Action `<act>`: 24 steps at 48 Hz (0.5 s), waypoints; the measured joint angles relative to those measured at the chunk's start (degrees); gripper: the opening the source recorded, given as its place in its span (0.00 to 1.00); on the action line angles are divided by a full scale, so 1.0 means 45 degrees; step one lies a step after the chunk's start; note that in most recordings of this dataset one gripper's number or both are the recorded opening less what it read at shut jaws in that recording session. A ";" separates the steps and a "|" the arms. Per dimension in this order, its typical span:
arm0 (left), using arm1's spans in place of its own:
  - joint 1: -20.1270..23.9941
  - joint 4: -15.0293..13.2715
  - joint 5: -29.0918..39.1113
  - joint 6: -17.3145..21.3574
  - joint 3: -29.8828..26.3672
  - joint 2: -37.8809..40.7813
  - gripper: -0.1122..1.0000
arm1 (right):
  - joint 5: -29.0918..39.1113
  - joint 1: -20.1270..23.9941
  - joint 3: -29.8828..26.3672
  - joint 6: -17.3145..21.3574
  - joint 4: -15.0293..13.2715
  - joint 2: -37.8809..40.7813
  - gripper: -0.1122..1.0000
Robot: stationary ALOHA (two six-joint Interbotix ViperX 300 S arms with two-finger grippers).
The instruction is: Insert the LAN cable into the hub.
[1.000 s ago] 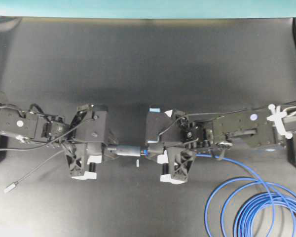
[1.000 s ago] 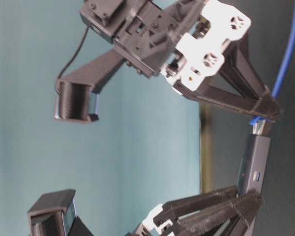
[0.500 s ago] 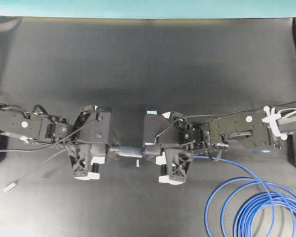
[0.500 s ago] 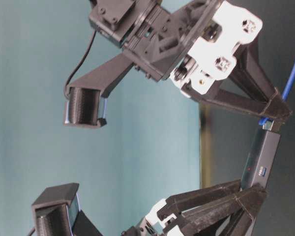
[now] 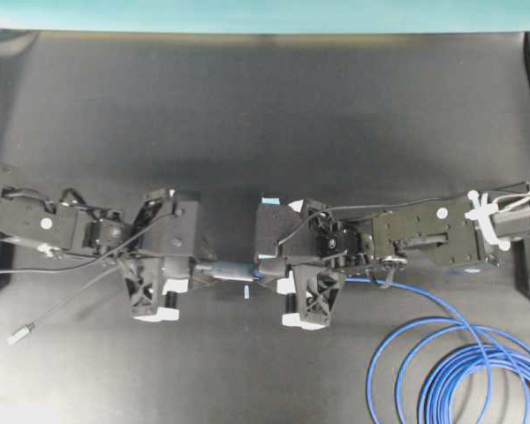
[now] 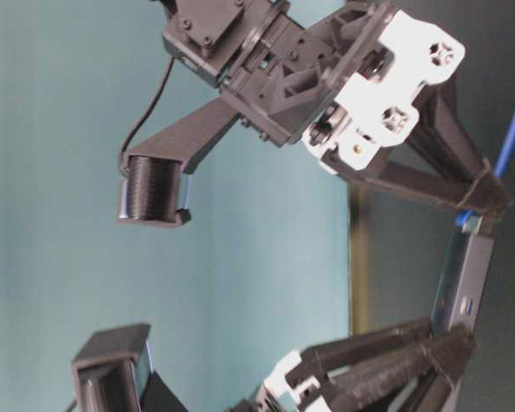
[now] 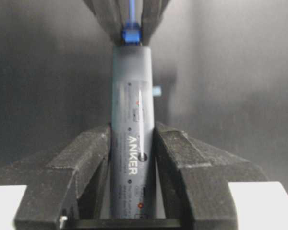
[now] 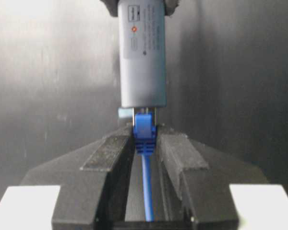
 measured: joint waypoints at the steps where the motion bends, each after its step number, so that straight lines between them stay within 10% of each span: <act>1: -0.0020 0.0000 0.0020 0.0000 0.0020 -0.0020 0.35 | 0.0000 0.0000 0.0020 0.0000 0.0000 -0.0020 0.22; 15: 0.0000 0.0000 0.0020 0.0020 0.0039 -0.0059 0.35 | 0.0176 0.0000 0.0039 -0.0020 0.0000 -0.0156 0.24; 24: 0.0117 0.0000 0.0078 -0.0020 0.0254 -0.0156 0.35 | 0.0898 -0.0098 0.0313 0.0039 0.0000 -0.0371 0.73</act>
